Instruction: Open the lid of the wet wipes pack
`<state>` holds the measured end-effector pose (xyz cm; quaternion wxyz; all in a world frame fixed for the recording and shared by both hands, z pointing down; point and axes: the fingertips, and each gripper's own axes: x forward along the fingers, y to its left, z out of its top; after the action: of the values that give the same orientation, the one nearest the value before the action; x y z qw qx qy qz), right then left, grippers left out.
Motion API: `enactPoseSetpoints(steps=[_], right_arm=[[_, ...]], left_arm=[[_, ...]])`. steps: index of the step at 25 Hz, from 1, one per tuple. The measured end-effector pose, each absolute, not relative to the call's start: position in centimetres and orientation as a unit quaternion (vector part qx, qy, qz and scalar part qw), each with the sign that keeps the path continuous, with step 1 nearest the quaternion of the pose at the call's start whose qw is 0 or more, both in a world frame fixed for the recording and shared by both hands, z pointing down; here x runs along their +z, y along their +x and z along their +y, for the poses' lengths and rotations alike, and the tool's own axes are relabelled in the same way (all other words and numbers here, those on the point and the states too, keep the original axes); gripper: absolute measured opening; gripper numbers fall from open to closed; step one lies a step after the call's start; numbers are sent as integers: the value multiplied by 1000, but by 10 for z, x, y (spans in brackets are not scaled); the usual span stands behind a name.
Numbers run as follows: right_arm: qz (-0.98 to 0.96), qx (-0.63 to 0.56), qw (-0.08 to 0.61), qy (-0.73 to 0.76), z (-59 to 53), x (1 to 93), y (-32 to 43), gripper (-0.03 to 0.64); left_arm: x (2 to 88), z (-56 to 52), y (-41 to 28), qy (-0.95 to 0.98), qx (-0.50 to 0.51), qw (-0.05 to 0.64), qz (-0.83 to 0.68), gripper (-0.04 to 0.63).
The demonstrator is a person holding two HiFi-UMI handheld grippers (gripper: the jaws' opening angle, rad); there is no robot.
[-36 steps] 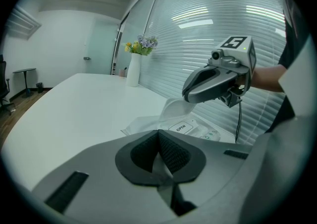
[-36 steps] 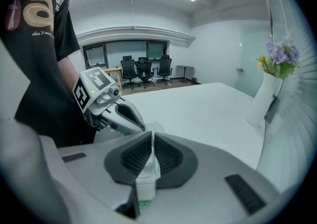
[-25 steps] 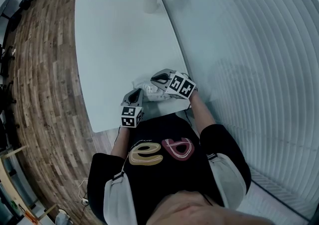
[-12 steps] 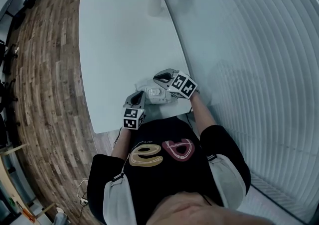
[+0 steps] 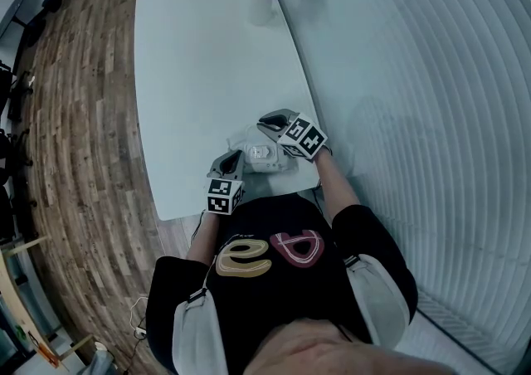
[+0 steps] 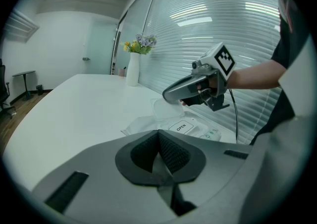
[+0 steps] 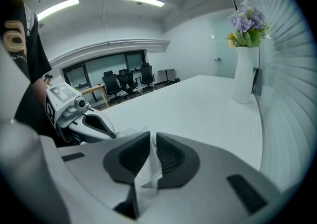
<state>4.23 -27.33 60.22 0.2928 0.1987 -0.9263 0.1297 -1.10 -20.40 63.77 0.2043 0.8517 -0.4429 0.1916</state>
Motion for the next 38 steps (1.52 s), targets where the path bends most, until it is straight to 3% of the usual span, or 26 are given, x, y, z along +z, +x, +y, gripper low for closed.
enactPoseSetpoints(steps=[28, 38], right_arm=[[-906, 115, 305, 269, -282, 626, 50, 63], [-904, 126, 272, 305, -276, 612, 59, 153]], left_arm=[[634, -205, -10, 849, 200, 198, -447, 17], [634, -205, -9, 849, 197, 197, -449, 17]])
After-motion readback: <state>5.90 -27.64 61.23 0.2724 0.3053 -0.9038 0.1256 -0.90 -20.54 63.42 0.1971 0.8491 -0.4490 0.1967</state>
